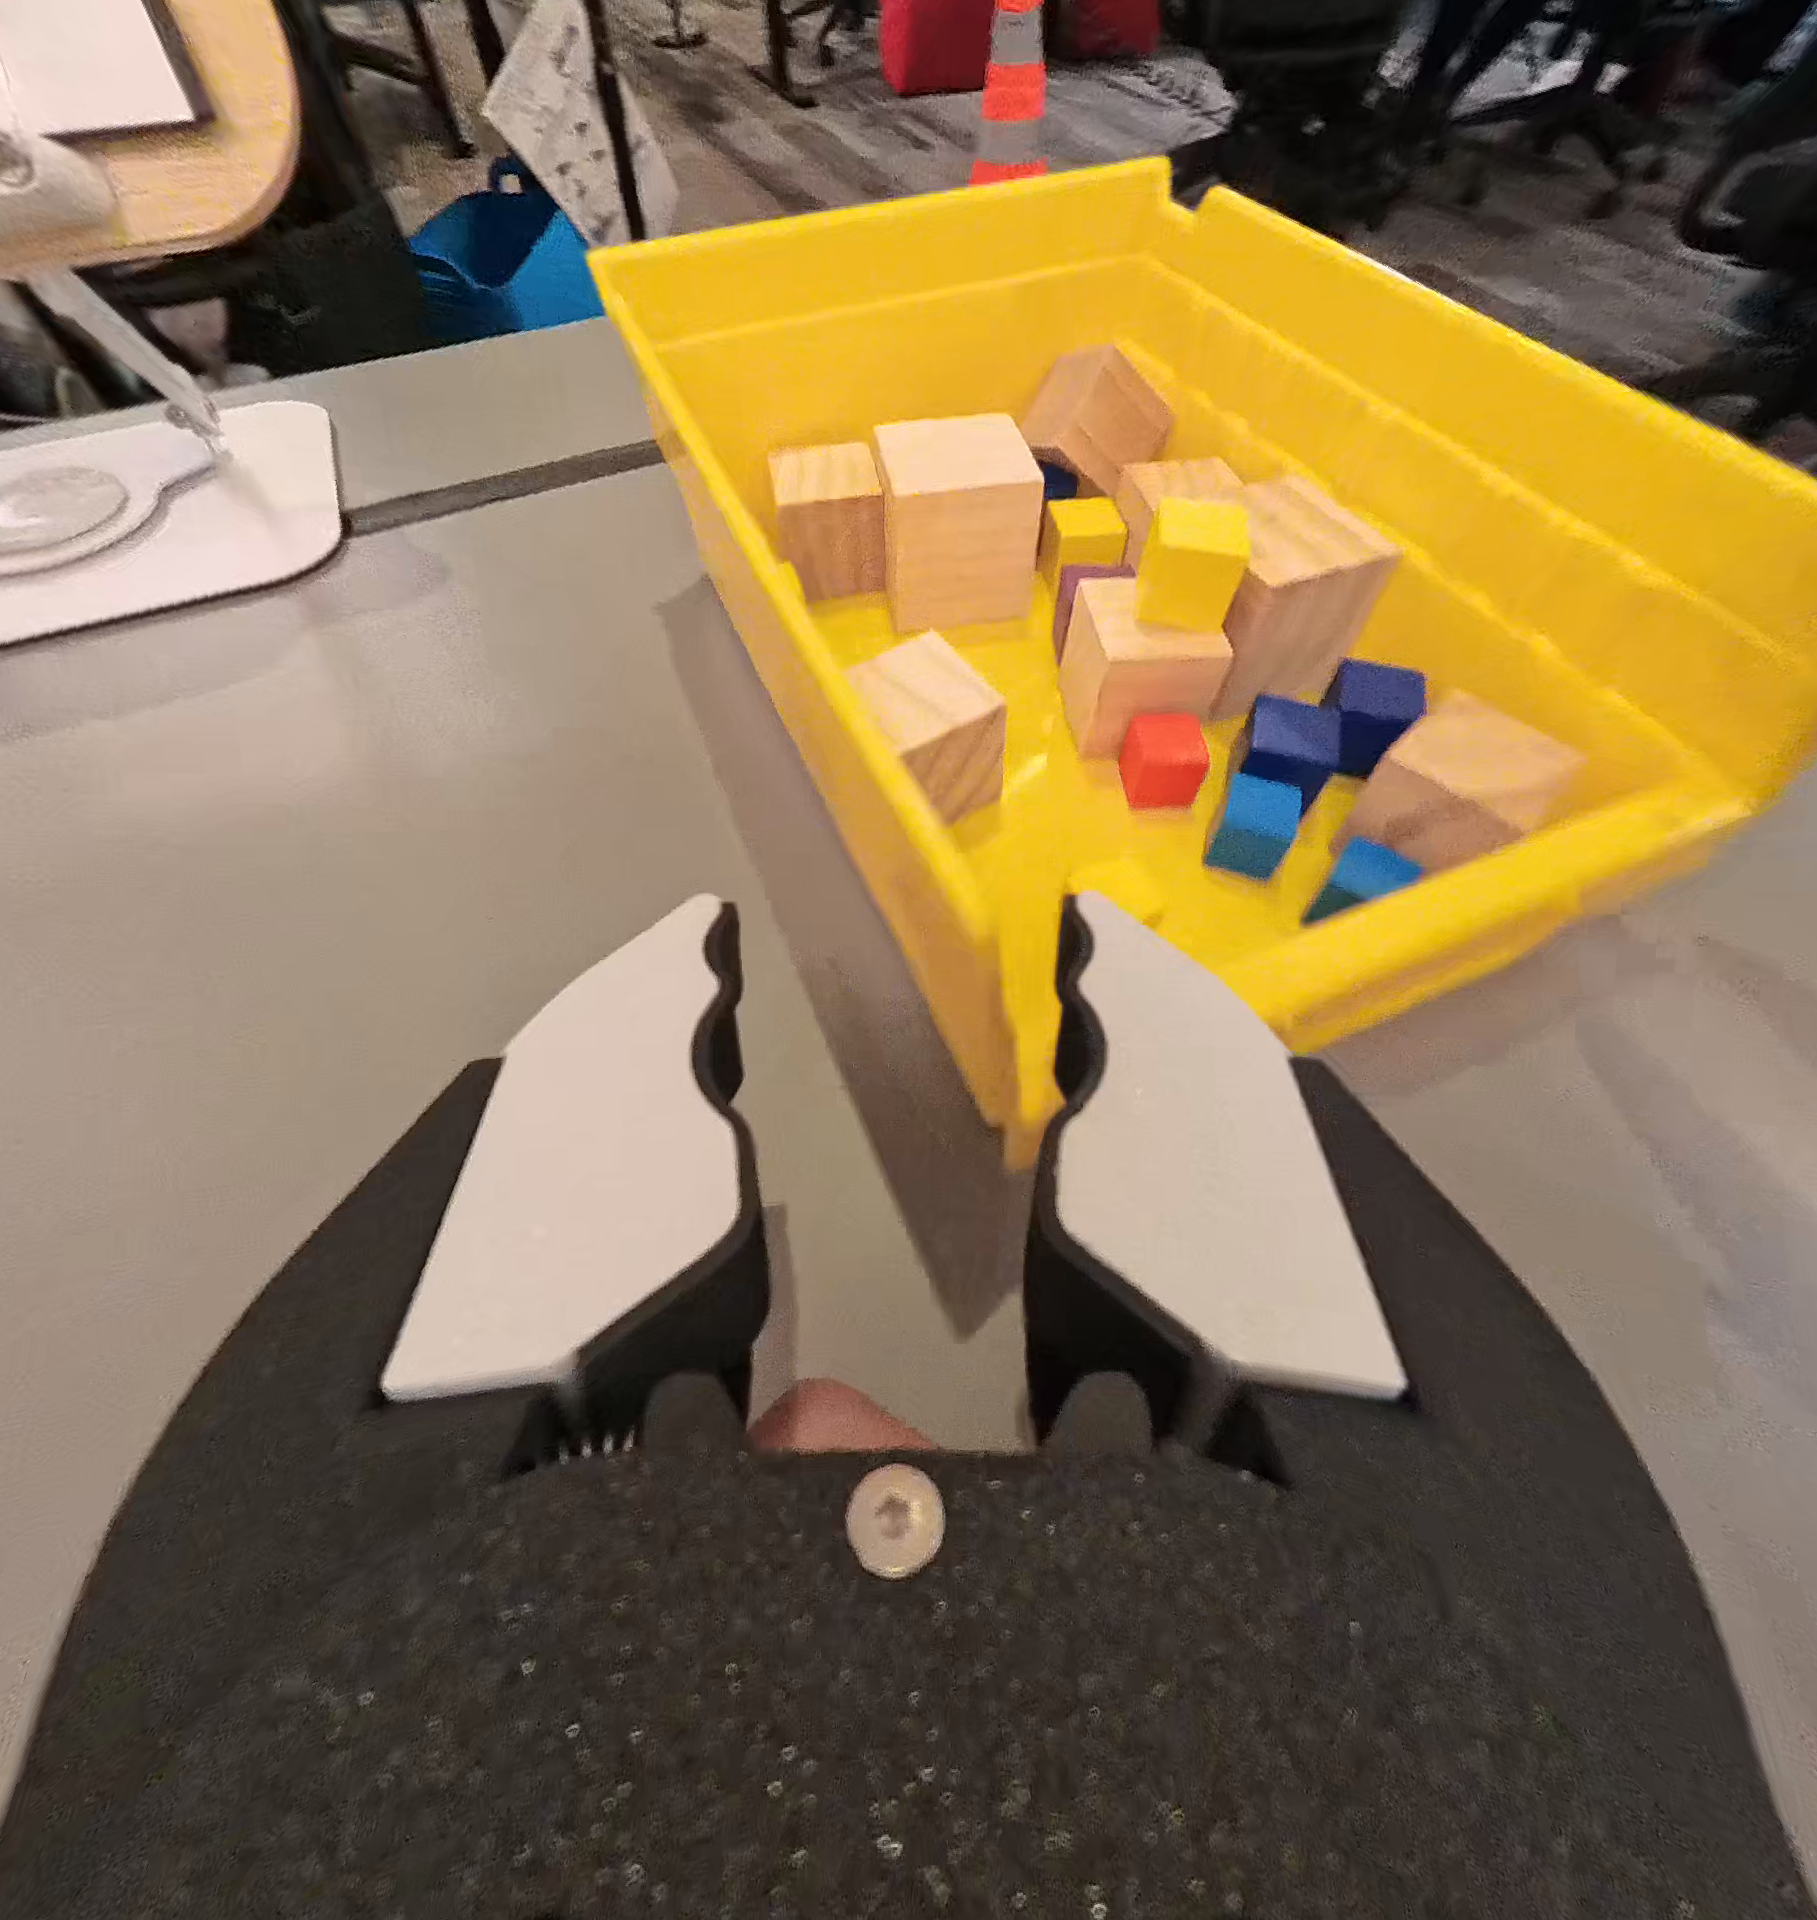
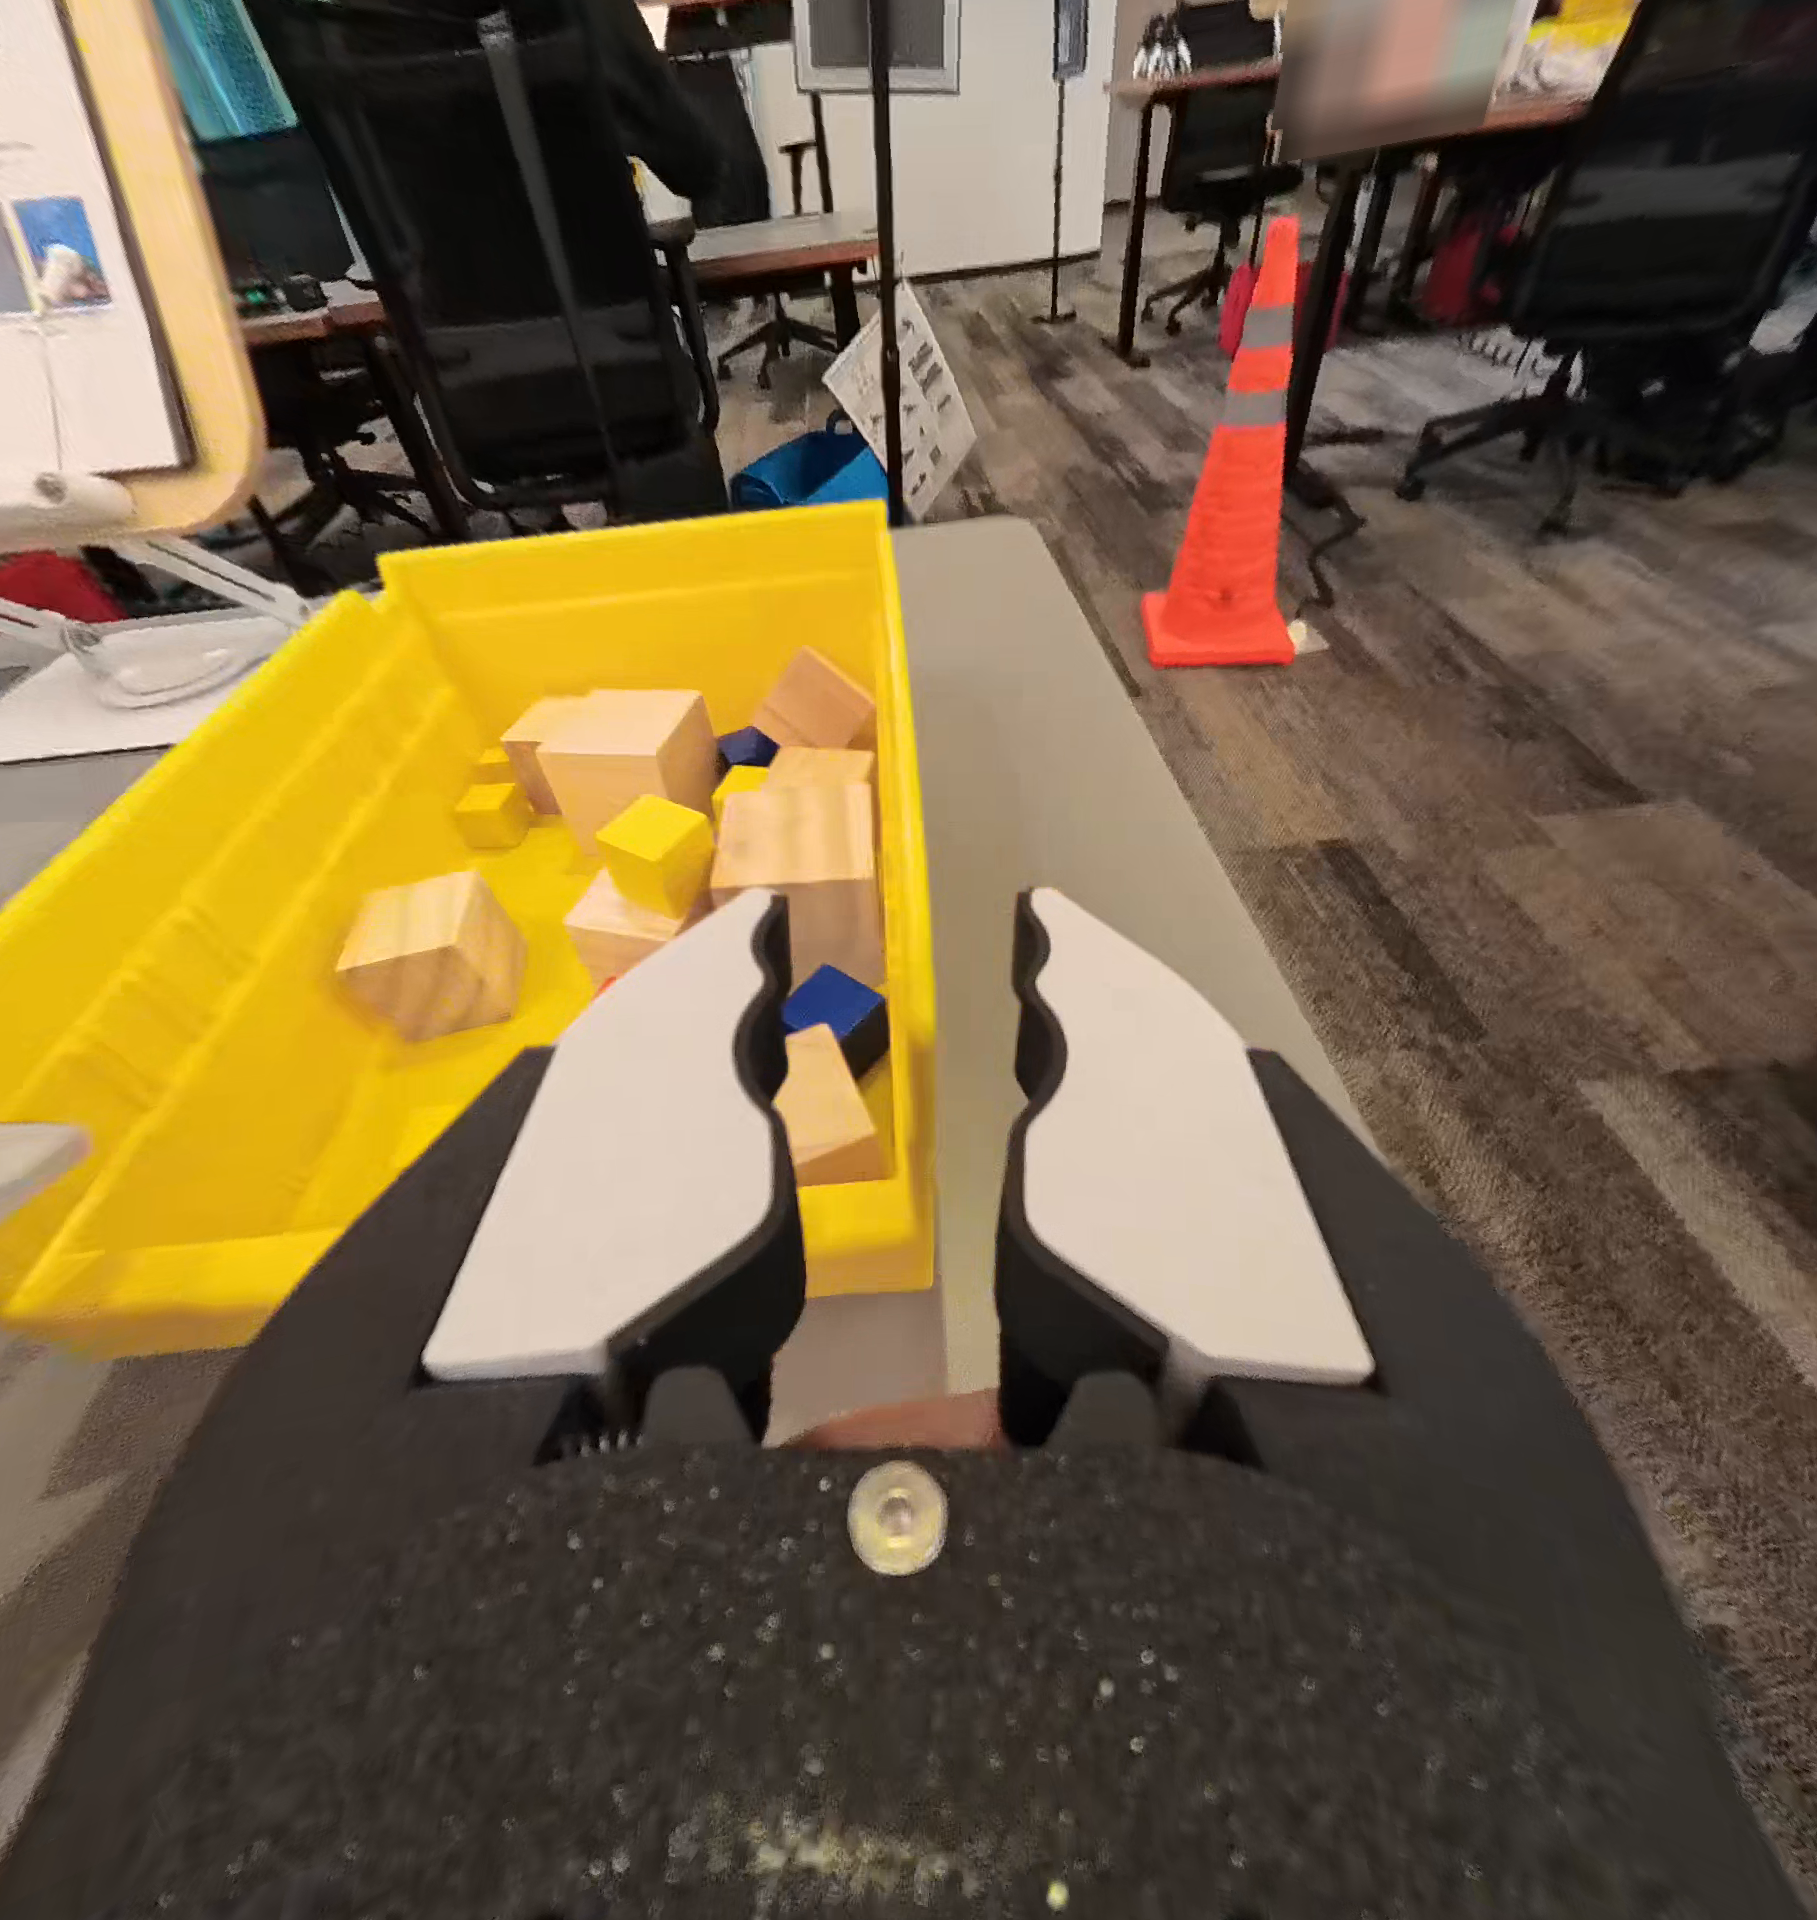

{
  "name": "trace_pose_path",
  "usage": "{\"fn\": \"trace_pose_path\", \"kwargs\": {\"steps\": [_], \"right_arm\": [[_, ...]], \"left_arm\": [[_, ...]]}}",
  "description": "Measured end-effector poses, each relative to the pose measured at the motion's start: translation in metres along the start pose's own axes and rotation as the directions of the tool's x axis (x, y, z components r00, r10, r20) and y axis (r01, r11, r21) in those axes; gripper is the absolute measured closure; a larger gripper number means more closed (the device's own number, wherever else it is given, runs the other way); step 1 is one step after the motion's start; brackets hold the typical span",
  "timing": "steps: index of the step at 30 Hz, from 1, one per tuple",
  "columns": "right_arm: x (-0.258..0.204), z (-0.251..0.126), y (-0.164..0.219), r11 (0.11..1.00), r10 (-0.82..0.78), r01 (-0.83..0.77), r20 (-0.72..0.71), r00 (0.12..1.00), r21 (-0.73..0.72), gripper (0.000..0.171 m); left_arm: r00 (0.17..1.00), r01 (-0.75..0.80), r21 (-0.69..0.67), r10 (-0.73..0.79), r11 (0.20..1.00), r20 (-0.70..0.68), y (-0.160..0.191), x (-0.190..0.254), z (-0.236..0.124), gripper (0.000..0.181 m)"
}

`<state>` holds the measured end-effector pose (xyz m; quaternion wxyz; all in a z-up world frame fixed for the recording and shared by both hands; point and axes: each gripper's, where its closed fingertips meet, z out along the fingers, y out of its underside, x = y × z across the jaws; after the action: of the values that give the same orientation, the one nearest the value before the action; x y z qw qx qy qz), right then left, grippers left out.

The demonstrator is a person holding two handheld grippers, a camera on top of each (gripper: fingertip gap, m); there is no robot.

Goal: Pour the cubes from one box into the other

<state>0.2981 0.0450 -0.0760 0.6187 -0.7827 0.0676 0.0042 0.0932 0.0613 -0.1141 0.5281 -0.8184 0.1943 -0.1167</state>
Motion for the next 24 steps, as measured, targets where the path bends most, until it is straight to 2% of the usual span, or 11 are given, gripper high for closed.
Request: {"fn": "trace_pose_path", "kwargs": {"steps": [3,4,6,7,8,9,12,13,18,24], "right_arm": [[0.000,0.021,0.024,0.988,0.112,-0.106,0.047,0.993,-0.113,0.126],[-0.006,0.029,0.033,0.980,0.132,-0.118,0.079,0.988,-0.163,0.125],[-0.021,0.040,0.046,0.968,0.152,-0.118,0.144,0.978,-0.219,0.124],[-0.018,0.042,0.044,0.963,0.205,-0.181,0.109,0.973,-0.198,0.132],[-0.013,0.039,0.042,0.954,0.252,-0.235,0.076,0.965,-0.189,0.154],[-0.011,0.036,0.042,0.953,0.249,-0.235,0.054,0.967,-0.190,0.165],[-0.019,0.026,0.042,0.968,0.120,-0.125,-0.039,0.992,-0.216,0.167],[-0.026,0.021,0.040,0.970,0.123,-0.131,-0.050,0.991,-0.205,0.167],[-0.091,-0.006,0.020,0.983,0.117,-0.117,-0.007,0.993,-0.140,0.167],[-0.224,-0.018,0.017,0.983,0.117,-0.102,0.093,0.989,-0.150,0.167]], "left_arm": [[0.999,0.049,-0.084,-0.051,0.995,-0.017,0.011,0.017,0.029,0.139],[0.996,0.083,-0.082,-0.086,0.993,-0.030,0.012,0.020,0.032,0.131],[0.992,0.125,-0.073,-0.125,0.989,0.007,0.009,0.012,0.029,0.146],[0.990,0.136,-0.068,-0.133,0.988,0.050,0.007,0.003,0.027,0.168],[0.990,0.125,-0.072,-0.119,0.990,0.078,0.007,-0.003,0.026,0.172],[0.990,0.118,-0.075,-0.111,0.990,0.090,0.006,-0.007,0.025,0.175],[0.990,0.094,-0.066,-0.086,0.993,0.112,0.004,-0.015,0.013,0.177],[0.989,0.093,-0.060,-0.085,0.994,0.120,0.003,-0.020,0.006,0.177],[0.987,0.099,-0.018,-0.096,0.995,0.129,-0.003,-0.072,-0.042,0.177],[0.969,0.106,0.009,-0.106,0.994,0.224,0.008,-0.183,-0.116,0.178]]}}
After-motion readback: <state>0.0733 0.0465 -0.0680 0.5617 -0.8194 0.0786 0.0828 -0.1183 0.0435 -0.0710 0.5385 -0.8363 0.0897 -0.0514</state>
